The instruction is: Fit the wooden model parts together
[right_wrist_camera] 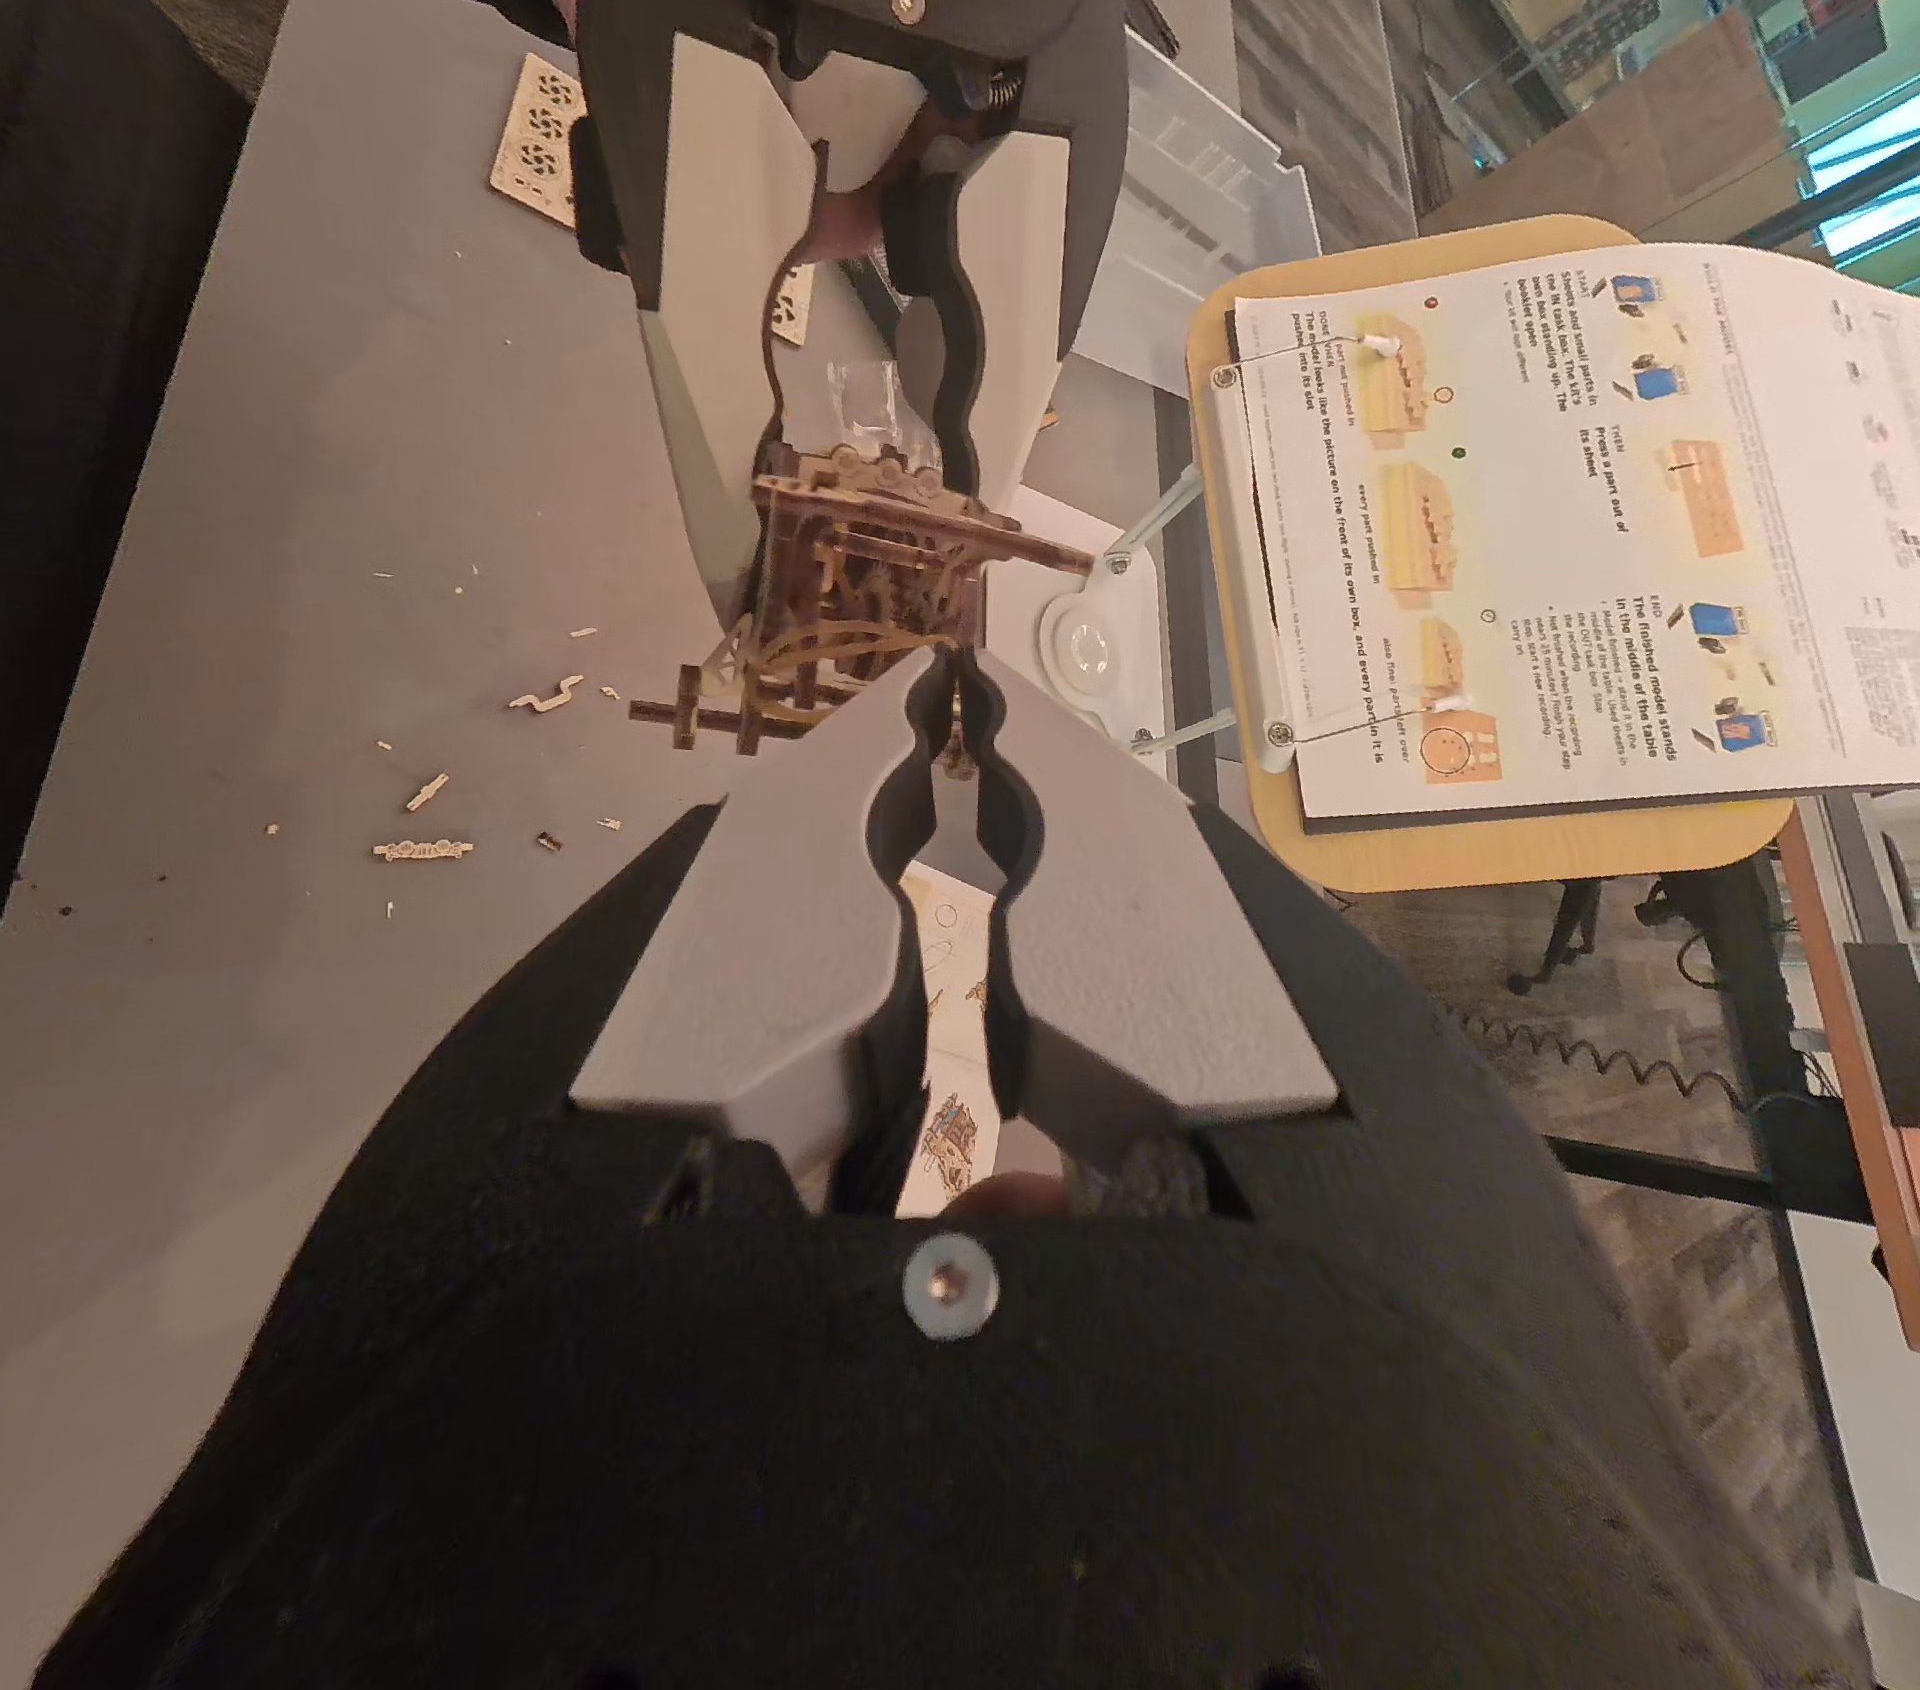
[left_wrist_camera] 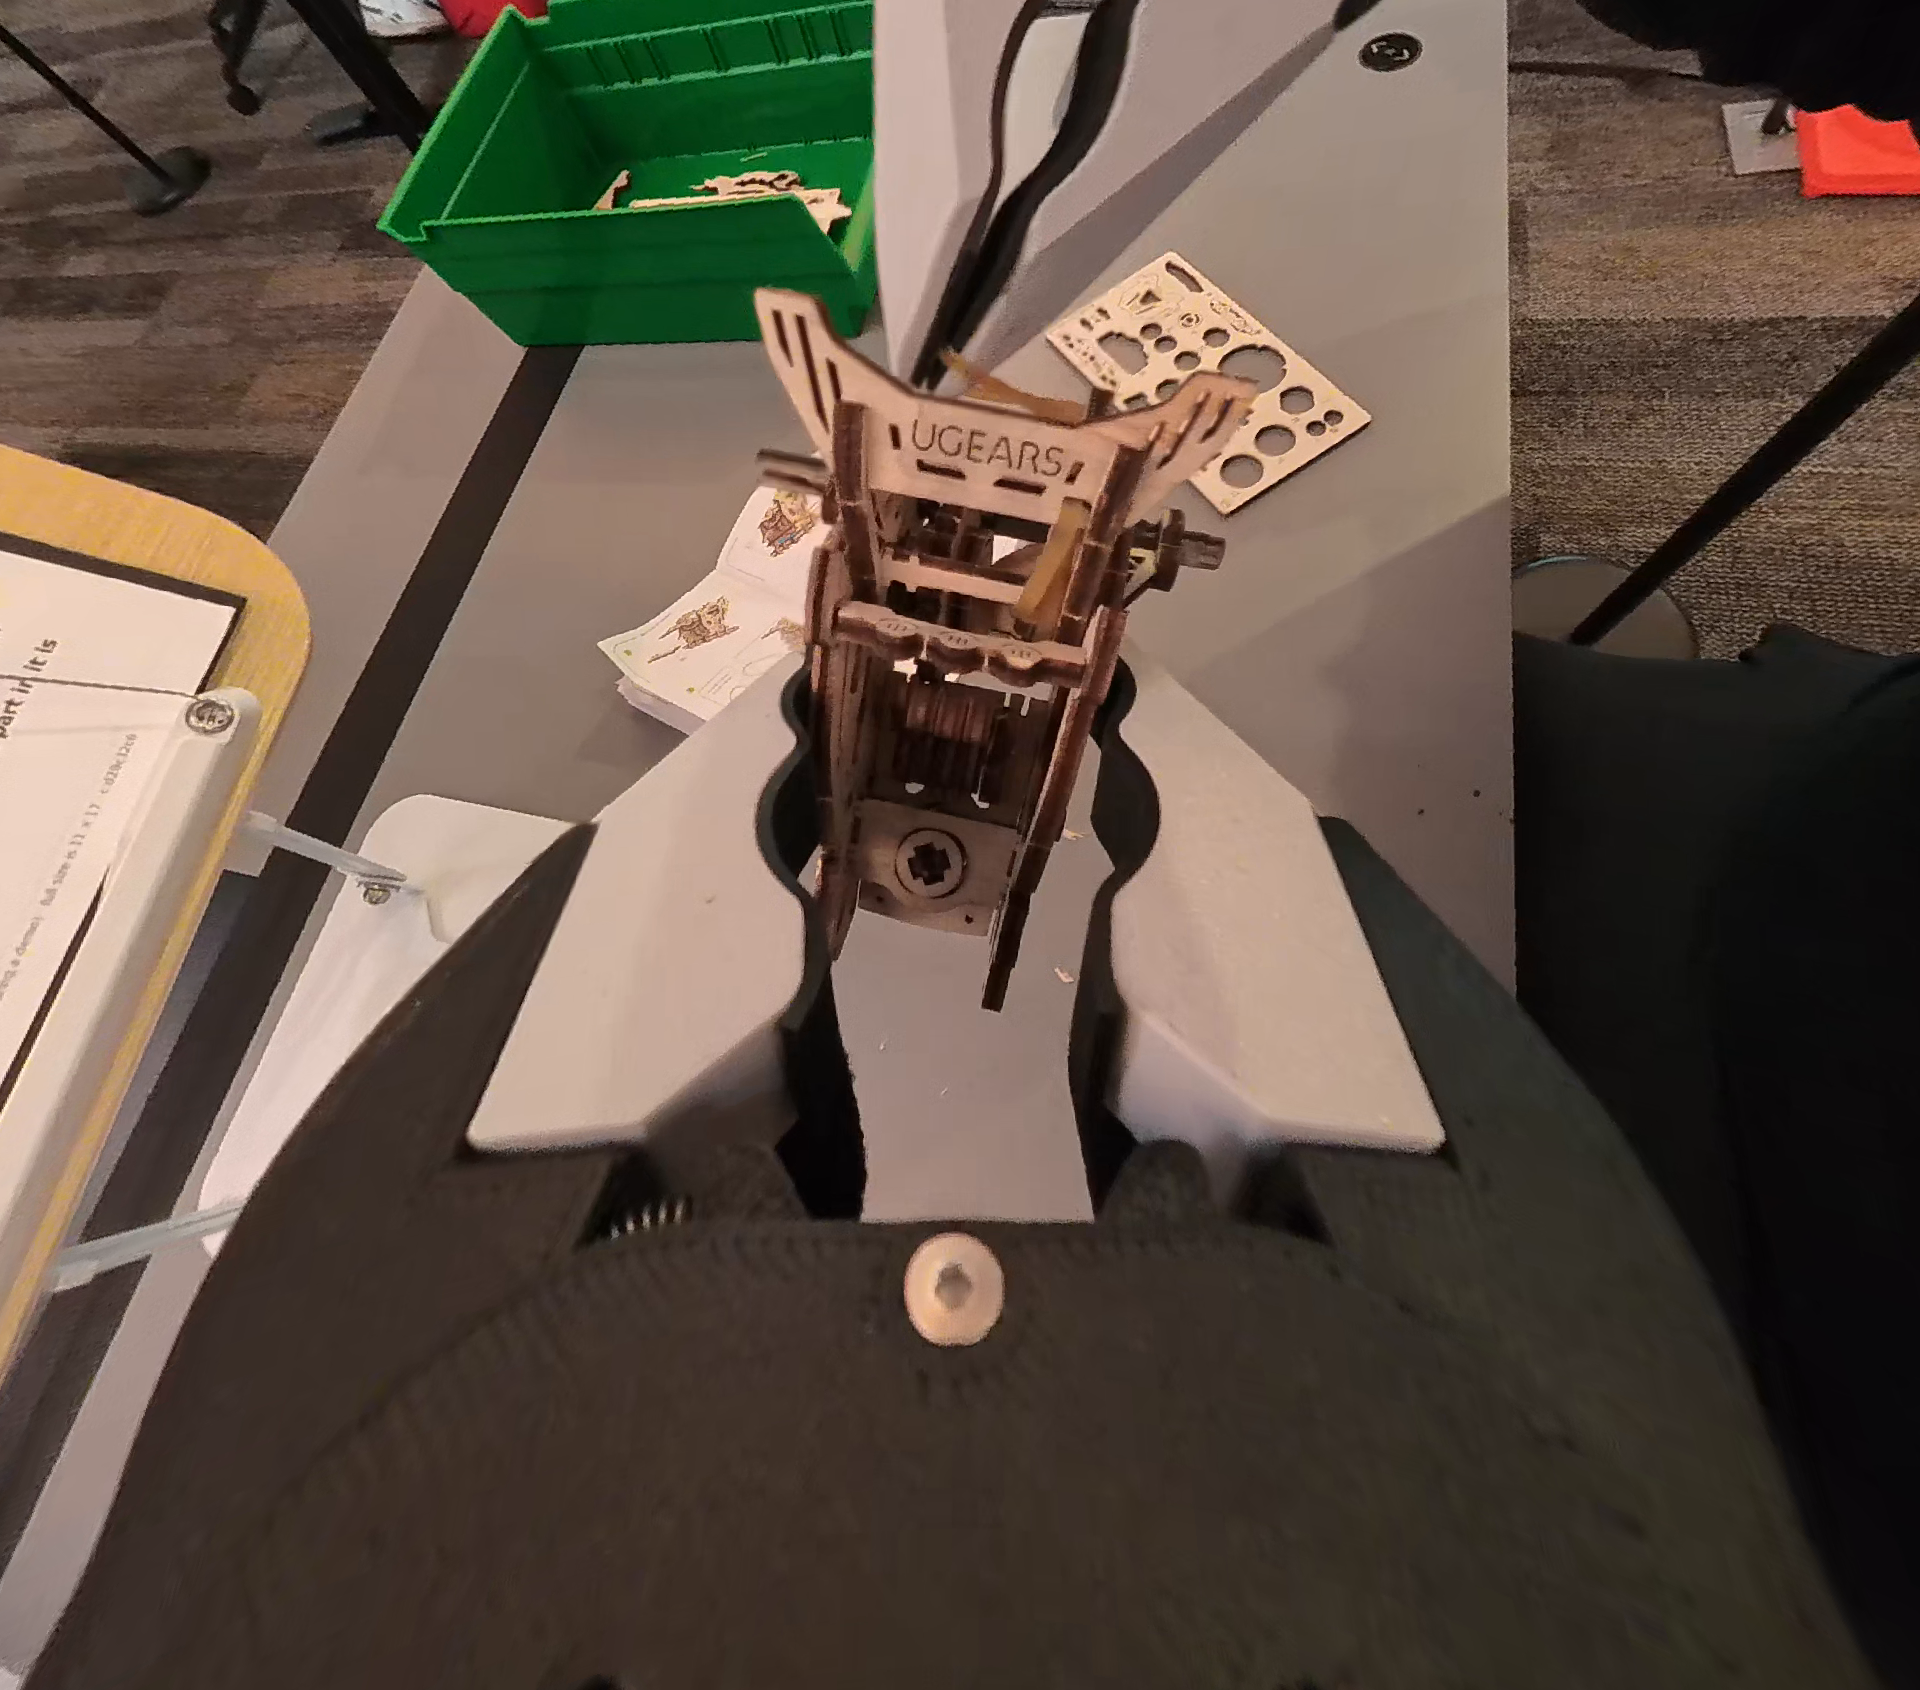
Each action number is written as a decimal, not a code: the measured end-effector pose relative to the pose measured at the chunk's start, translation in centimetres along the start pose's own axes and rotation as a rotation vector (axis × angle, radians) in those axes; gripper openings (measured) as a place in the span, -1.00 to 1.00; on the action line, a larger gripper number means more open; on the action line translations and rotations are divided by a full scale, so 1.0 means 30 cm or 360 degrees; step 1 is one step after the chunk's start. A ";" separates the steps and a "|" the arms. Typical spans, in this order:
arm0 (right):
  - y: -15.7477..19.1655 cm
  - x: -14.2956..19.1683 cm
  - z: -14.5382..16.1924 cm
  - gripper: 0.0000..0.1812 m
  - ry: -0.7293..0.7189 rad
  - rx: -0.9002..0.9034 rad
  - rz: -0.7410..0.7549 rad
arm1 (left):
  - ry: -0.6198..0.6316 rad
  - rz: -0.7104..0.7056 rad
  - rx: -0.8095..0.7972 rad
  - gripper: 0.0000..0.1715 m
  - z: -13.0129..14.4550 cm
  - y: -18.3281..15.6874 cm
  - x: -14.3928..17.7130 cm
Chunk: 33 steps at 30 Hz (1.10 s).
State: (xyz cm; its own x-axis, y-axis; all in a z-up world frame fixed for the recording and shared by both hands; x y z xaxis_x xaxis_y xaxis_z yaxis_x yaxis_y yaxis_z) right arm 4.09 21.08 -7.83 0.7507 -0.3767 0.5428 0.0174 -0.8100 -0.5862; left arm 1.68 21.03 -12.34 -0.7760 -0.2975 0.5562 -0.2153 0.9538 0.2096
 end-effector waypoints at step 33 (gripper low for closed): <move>-0.014 -0.003 0.067 -1.00 0.0148 -0.0065 -0.0019 | -0.0259 -0.0070 -0.0080 -0.47 -0.059 -0.004 0.027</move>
State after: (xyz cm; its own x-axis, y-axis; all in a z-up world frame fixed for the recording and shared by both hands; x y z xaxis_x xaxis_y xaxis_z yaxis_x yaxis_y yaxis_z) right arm 5.33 22.36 -8.82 0.6858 -0.4056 0.6042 -0.0023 -0.8315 -0.5555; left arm 2.12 20.60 -10.49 -0.8529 -0.3244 0.4091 -0.2247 0.9354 0.2731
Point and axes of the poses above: each gripper's, where its closed fingertips meet, x back along the fingers, z out of its underside, y = z × x across the jaws, the point moved 1 cm from there along x, back along the fingers
